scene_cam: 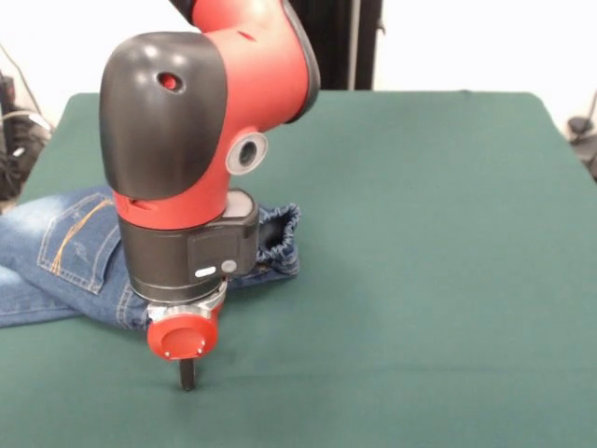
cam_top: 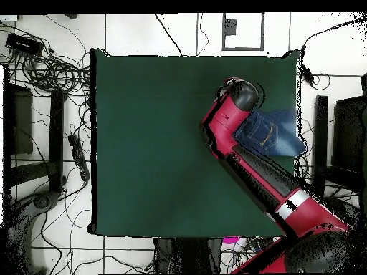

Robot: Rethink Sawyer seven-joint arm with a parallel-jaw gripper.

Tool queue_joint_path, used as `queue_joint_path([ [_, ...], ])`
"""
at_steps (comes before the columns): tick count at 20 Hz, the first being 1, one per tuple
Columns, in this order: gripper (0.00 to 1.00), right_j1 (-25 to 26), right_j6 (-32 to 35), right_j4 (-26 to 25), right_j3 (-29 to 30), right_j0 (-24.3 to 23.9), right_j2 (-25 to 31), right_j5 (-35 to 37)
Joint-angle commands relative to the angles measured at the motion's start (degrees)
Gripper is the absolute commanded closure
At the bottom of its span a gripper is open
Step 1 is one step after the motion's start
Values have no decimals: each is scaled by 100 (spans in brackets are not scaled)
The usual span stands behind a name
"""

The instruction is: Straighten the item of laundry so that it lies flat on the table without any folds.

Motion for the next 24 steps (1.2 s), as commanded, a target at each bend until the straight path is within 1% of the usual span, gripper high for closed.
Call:
queue_joint_path([
  [1,100,360,645,203,384,100,-809,507],
  [2,100,341,592,268,388,96,-781,488],
  [4,100,354,740,-118,291,204,-993,563],
  [6,100,349,726,-65,278,213,-982,524],
  [7,0,346,719,-38,272,217,-976,504],
  [8,0,329,717,73,295,204,-920,471],
  [10,0,250,694,101,303,246,-959,339],
  [14,0,115,615,314,434,182,-820,371],
  [18,0,4,704,342,494,198,-826,343],
  [24,0,-313,548,727,693,144,-676,242],
])
